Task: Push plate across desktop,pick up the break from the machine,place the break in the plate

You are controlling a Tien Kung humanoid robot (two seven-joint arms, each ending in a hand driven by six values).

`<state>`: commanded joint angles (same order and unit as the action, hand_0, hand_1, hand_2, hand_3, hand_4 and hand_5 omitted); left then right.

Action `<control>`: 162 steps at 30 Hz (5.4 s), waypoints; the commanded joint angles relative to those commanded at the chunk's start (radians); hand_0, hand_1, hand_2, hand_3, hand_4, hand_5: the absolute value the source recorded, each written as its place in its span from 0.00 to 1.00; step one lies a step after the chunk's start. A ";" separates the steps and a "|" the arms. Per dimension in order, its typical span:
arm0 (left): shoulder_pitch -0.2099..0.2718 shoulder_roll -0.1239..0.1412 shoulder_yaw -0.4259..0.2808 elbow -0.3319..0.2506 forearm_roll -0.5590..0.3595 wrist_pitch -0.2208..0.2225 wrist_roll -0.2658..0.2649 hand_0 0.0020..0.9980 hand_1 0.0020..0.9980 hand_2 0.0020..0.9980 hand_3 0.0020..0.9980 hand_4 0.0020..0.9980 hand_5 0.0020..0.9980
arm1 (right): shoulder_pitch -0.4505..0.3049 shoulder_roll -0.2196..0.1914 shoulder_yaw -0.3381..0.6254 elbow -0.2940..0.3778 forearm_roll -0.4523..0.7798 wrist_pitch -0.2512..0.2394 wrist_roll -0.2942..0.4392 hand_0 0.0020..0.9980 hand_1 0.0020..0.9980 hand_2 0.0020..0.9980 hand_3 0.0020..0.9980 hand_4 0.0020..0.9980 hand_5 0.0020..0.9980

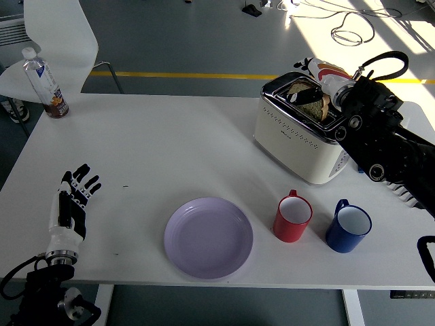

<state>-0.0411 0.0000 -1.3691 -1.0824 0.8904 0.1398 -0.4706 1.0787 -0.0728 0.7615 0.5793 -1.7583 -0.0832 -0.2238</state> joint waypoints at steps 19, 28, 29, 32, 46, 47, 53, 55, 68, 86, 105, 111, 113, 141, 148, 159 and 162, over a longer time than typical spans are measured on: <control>-0.011 0.000 -0.003 0.001 -0.006 -0.003 -0.002 0.73 0.77 0.86 0.75 0.54 1.00 | 0.062 0.073 -0.057 -0.171 0.030 -0.019 0.010 0.71 0.71 0.70 0.79 0.83 0.42; -0.013 0.000 -0.002 0.000 -0.006 -0.002 -0.003 0.73 0.77 0.86 0.75 0.54 1.00 | 0.065 0.073 -0.089 -0.212 0.079 -0.044 0.008 0.56 0.60 0.61 0.74 0.81 0.41; -0.013 0.000 -0.002 0.000 -0.006 -0.002 -0.003 0.73 0.77 0.86 0.75 0.54 1.00 | 0.066 0.073 -0.090 -0.214 0.081 -0.047 0.007 0.56 0.60 0.61 0.74 0.81 0.41; -0.014 0.000 -0.003 0.000 -0.006 -0.002 -0.003 0.73 0.77 0.86 0.75 0.54 1.00 | 0.067 0.073 -0.103 -0.219 0.093 -0.059 0.007 0.56 0.60 0.61 0.74 0.81 0.41; -0.014 0.000 -0.005 0.004 -0.009 0.003 -0.009 0.73 0.77 0.86 0.75 0.54 1.00 | 0.065 0.073 -0.129 -0.235 0.096 -0.074 0.039 0.32 0.40 0.48 0.55 0.51 0.15; -0.014 0.000 -0.005 0.003 -0.010 0.003 -0.010 0.73 0.77 0.86 0.75 0.54 1.00 | 0.065 0.073 -0.132 -0.236 0.096 -0.078 0.039 0.32 0.40 0.48 0.55 0.51 0.15; -0.014 0.000 -0.007 -0.001 -0.012 0.008 -0.015 0.72 0.77 0.86 0.75 0.54 1.00 | 0.062 0.073 -0.122 -0.235 0.056 -0.096 0.051 0.36 0.39 0.45 0.51 0.24 0.02; -0.013 0.000 -0.009 -0.001 -0.012 0.009 -0.016 0.72 0.77 0.86 0.75 0.54 1.00 | 0.060 0.073 -0.117 -0.233 0.041 -0.099 0.054 0.36 0.39 0.45 0.51 0.24 0.02; -0.004 0.000 -0.007 -0.002 -0.014 0.020 -0.017 0.72 0.76 0.85 0.76 0.54 1.00 | 0.024 -0.002 0.007 -0.054 -0.075 -0.102 0.019 0.32 0.34 0.40 0.46 0.10 0.04; -0.002 0.000 -0.012 0.003 -0.014 0.024 -0.018 0.72 0.76 0.85 0.76 0.54 1.00 | -0.061 -0.210 0.141 0.540 -0.035 -0.144 -0.127 0.31 0.32 0.39 0.45 0.09 0.05; -0.008 0.000 -0.013 0.004 -0.015 0.027 -0.019 0.72 0.76 0.85 0.76 0.54 1.00 | -0.141 -0.285 -0.215 0.903 0.478 -0.113 -0.216 0.31 0.31 0.39 0.45 0.12 0.02; -0.002 0.000 -0.004 0.006 -0.022 0.027 -0.016 0.72 0.76 0.85 0.76 0.54 1.00 | -0.152 -0.238 -0.365 0.879 0.525 -0.140 -0.199 0.32 0.33 0.43 0.48 0.11 0.03; -0.001 0.000 -0.004 0.005 -0.023 0.027 -0.016 0.72 0.76 0.85 0.76 0.54 1.00 | -0.159 -0.222 -0.394 0.867 0.536 -0.154 -0.187 0.32 0.33 0.43 0.48 0.11 0.03; 0.018 0.000 0.005 0.008 -0.023 0.030 -0.012 0.72 0.75 0.85 0.75 0.53 1.00 | -0.206 -0.131 -0.641 0.713 0.573 -0.249 -0.047 0.42 0.55 0.55 0.58 0.40 0.18; 0.022 0.000 0.011 0.008 -0.023 0.031 -0.012 0.72 0.75 0.85 0.75 0.53 1.00 | -0.208 -0.108 -0.638 0.680 0.544 -0.223 -0.009 0.52 0.56 0.57 0.71 0.49 0.20; 0.023 0.000 0.008 0.008 -0.023 0.032 -0.013 0.72 0.75 0.85 0.75 0.52 1.00 | -0.219 -0.096 -0.640 0.646 0.454 -0.154 0.042 0.82 0.82 0.91 0.96 0.80 0.41; 0.019 0.000 0.007 0.007 -0.023 0.031 -0.013 0.72 0.75 0.85 0.75 0.52 1.00 | -0.220 -0.093 -0.631 0.637 0.428 -0.172 0.062 0.82 0.82 0.91 0.96 0.80 0.41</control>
<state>-0.0221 0.0000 -1.3620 -1.0752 0.8678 0.1711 -0.4833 0.8589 -0.1662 0.1307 1.2161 -1.3302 -0.2556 -0.1614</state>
